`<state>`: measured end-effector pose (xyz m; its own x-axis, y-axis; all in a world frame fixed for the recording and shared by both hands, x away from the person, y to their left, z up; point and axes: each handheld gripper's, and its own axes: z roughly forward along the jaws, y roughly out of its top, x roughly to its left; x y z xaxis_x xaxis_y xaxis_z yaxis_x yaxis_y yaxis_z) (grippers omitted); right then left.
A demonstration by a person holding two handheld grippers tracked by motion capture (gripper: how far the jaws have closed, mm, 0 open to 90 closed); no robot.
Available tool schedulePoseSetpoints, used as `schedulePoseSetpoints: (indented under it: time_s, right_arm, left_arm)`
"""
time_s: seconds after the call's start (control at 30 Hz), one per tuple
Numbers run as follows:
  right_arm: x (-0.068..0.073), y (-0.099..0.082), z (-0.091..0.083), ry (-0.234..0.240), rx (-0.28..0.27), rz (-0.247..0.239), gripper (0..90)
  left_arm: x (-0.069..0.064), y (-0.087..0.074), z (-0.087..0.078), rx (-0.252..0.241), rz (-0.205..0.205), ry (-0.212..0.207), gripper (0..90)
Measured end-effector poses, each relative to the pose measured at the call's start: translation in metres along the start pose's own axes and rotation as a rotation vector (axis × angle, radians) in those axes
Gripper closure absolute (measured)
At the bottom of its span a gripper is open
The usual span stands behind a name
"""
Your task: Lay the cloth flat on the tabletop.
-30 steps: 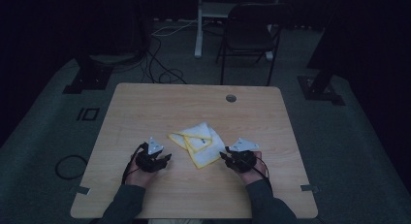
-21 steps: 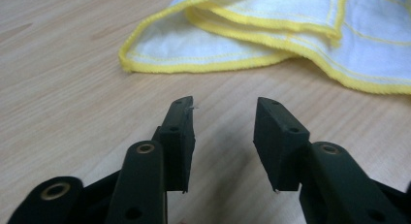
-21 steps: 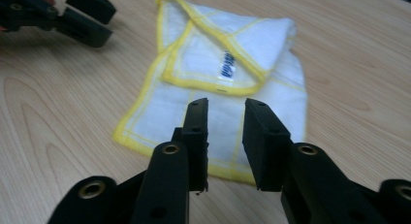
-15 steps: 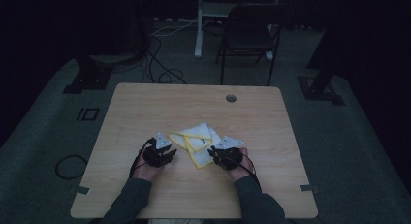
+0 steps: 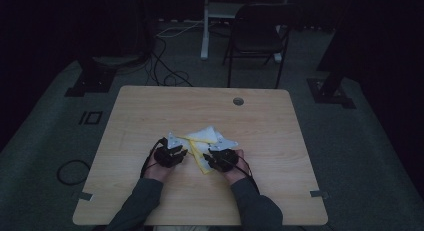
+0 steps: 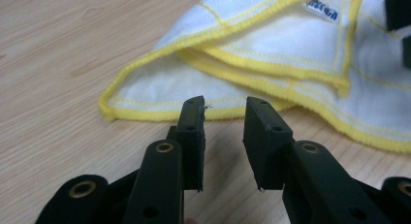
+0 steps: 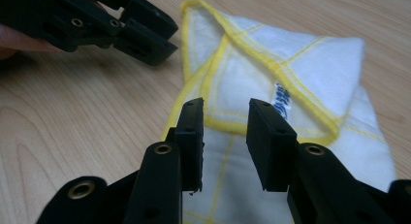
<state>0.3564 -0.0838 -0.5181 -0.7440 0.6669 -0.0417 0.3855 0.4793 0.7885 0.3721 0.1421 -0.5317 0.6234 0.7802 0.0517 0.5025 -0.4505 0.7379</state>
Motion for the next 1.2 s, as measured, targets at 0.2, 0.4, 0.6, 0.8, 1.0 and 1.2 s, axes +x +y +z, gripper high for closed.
schedulePoseSetpoints:
  time_s: [0.2, 0.4, 0.6, 0.8, 1.0, 1.2]
  right_arm:
    - [0.004, 0.006, 0.010, -0.006, 0.009, -0.019, 62.8]
    - [0.012, 0.009, 0.024, -0.050, 0.039, -0.060, 57.8]
    - [0.013, 0.006, 0.033, -0.089, 0.080, -0.095, 67.3]
    - [0.000, 0.007, 0.022, -0.087, 0.069, -0.074, 88.2]
    - [-0.017, 0.008, 0.010, -0.125, 0.056, -0.042, 88.3]
    - [-0.037, 0.011, -0.002, -0.163, 0.043, -0.007, 88.6]
  left_arm:
    - [0.000, 0.003, 0.007, 0.011, -0.008, -0.004, 70.2]
    - [-0.002, 0.003, 0.015, 0.030, -0.001, -0.011, 70.2]
    - [-0.002, 0.005, 0.016, 0.040, -0.004, -0.029, 74.8]
    - [-0.002, 0.008, 0.016, 0.066, 0.015, -0.047, 83.6]
    - [0.001, 0.008, 0.014, 0.076, 0.027, -0.030, 90.0]
    - [0.005, 0.007, 0.013, 0.080, 0.022, -0.016, 90.0]
